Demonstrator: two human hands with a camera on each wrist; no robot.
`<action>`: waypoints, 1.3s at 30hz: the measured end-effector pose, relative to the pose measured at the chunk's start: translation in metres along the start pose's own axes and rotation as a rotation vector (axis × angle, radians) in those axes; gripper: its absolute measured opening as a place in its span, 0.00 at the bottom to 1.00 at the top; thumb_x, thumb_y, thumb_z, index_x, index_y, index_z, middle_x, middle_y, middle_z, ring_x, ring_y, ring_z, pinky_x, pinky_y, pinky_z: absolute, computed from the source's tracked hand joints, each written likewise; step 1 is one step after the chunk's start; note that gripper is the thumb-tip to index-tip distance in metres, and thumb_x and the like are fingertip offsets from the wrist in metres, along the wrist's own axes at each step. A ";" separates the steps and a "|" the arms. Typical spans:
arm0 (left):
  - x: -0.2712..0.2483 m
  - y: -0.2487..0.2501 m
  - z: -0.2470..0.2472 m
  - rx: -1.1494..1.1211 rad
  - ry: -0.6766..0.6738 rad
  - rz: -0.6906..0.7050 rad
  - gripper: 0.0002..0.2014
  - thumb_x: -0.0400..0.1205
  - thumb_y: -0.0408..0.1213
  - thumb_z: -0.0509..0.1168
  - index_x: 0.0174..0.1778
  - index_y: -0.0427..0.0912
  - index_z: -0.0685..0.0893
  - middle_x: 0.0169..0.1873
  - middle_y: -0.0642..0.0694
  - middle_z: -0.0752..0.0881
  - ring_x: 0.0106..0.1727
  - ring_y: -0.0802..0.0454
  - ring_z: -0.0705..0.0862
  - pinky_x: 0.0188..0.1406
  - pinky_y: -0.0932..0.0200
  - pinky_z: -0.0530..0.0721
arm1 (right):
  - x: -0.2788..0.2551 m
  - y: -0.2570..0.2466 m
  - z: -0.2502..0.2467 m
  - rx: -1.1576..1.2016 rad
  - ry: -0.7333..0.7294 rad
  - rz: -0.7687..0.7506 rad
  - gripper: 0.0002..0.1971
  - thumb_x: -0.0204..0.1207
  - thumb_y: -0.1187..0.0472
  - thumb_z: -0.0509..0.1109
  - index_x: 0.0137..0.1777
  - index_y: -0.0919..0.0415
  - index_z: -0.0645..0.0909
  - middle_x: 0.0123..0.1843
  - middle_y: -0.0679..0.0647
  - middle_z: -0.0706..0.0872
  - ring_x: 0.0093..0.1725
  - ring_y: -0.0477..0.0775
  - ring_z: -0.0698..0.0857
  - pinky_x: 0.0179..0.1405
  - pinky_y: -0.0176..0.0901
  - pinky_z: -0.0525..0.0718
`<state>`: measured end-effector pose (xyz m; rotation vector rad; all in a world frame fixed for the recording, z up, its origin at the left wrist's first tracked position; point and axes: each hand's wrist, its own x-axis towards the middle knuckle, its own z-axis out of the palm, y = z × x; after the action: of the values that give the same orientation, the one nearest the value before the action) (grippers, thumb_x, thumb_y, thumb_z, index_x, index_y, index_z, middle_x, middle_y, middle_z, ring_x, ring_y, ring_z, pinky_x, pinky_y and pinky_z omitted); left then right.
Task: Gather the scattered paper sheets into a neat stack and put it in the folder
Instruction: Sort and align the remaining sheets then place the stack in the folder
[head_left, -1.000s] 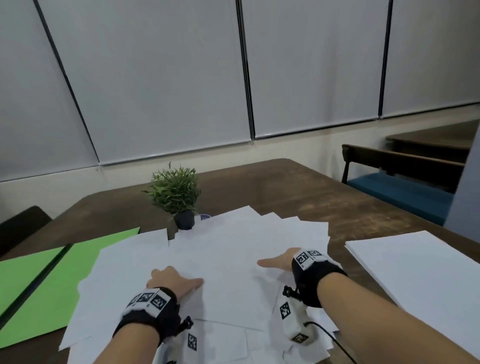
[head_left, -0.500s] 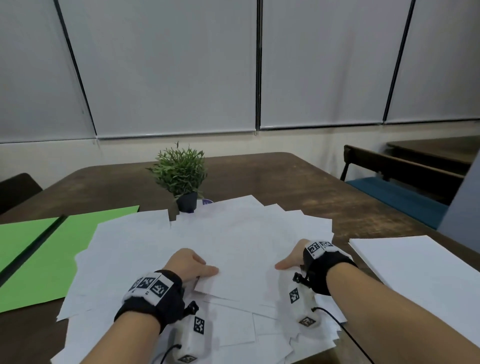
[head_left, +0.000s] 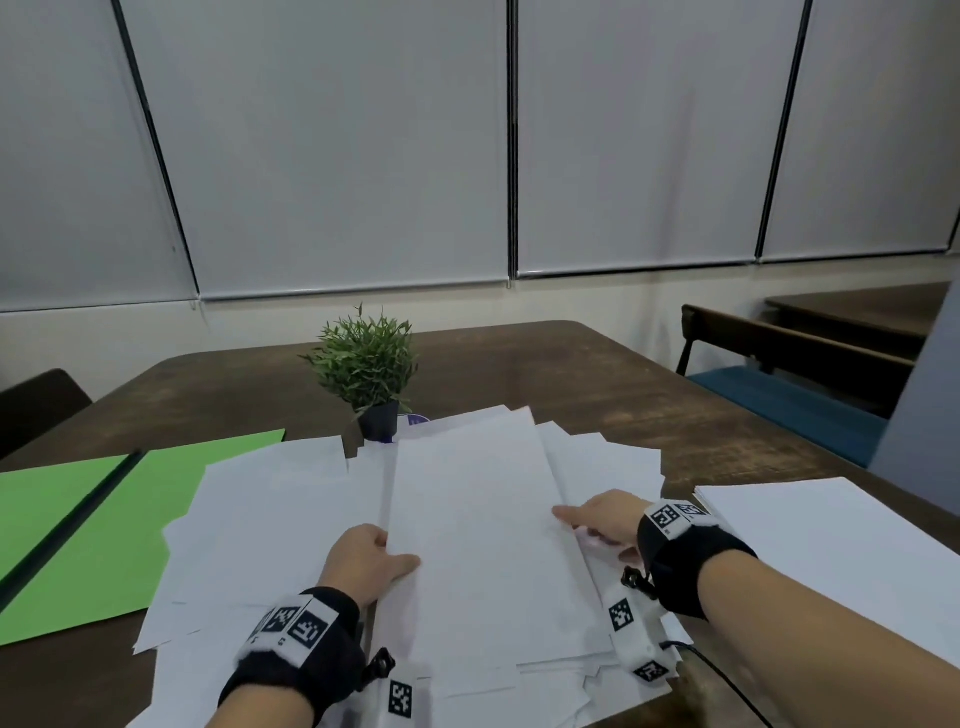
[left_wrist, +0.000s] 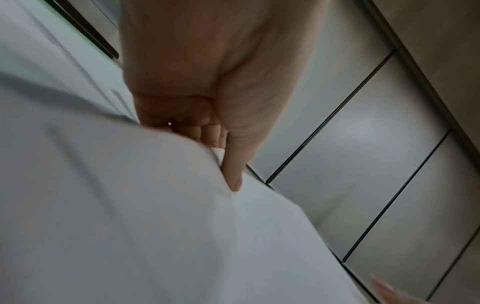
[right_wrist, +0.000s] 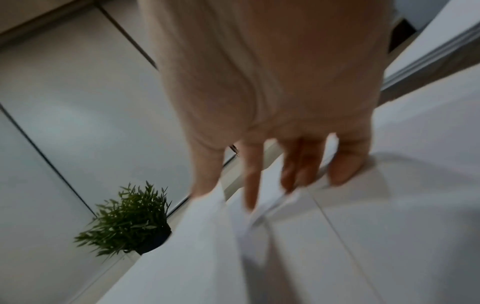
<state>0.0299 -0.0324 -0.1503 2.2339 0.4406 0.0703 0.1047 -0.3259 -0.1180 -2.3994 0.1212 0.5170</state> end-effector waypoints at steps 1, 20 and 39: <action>-0.002 -0.003 -0.003 0.016 0.022 -0.009 0.11 0.72 0.40 0.76 0.39 0.38 0.83 0.39 0.45 0.88 0.43 0.47 0.86 0.48 0.52 0.85 | 0.000 0.000 -0.003 -0.043 0.055 0.000 0.23 0.74 0.34 0.67 0.48 0.56 0.81 0.44 0.52 0.83 0.39 0.52 0.79 0.38 0.40 0.74; 0.000 -0.008 -0.008 0.150 -0.041 -0.057 0.10 0.82 0.40 0.66 0.50 0.36 0.76 0.51 0.41 0.82 0.54 0.43 0.81 0.53 0.56 0.78 | -0.003 0.000 -0.001 -0.387 0.146 0.120 0.36 0.64 0.36 0.77 0.68 0.56 0.79 0.67 0.55 0.84 0.65 0.59 0.82 0.65 0.47 0.79; 0.007 -0.016 -0.003 0.148 -0.028 -0.070 0.09 0.82 0.39 0.63 0.48 0.35 0.76 0.49 0.39 0.82 0.53 0.41 0.81 0.48 0.55 0.76 | -0.004 0.024 -0.088 0.044 0.546 -0.067 0.03 0.81 0.62 0.64 0.52 0.60 0.73 0.51 0.58 0.82 0.45 0.58 0.79 0.48 0.43 0.75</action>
<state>0.0313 -0.0188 -0.1610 2.3591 0.5238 -0.0315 0.1251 -0.4005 -0.0690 -2.4309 0.2842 -0.1813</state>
